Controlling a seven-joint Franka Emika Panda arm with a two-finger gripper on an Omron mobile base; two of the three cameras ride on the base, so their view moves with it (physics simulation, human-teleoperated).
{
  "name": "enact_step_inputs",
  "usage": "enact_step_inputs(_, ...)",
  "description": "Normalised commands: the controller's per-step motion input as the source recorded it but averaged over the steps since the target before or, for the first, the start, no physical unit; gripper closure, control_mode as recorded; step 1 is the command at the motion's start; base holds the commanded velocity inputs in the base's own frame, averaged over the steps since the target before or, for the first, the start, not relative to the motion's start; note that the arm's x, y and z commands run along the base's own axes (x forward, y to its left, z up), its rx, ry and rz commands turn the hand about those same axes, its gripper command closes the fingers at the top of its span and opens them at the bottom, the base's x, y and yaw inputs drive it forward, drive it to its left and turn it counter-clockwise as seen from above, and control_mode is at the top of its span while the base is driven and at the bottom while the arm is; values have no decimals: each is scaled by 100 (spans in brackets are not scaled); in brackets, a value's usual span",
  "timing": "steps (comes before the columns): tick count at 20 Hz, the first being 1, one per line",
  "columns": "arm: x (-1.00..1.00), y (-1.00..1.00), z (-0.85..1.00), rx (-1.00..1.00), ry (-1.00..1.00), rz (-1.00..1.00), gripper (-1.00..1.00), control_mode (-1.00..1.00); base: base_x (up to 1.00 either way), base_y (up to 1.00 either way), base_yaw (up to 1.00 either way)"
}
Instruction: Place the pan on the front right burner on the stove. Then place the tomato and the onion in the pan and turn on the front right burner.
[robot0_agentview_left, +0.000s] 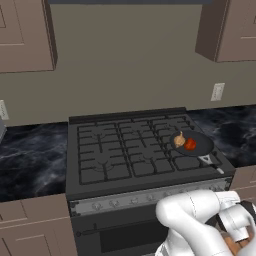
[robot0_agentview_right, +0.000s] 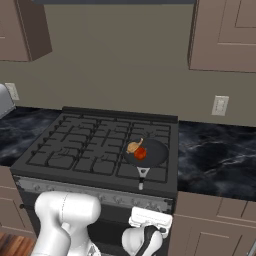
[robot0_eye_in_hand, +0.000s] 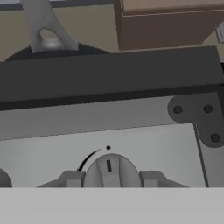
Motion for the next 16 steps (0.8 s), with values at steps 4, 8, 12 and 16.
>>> enact_step_inputs(4,0,0,0,-15,0,0,100,-100,0,0,0)
enact_step_inputs(8,0,-1,0,-15,0,0,100,-100,0,0,0)
enact_step_inputs(12,0,-12,-1,-17,0,0,100,-100,0,0,0)
enact_step_inputs(16,0,-12,-5,-18,0,-1,100,-100,0,0,0)
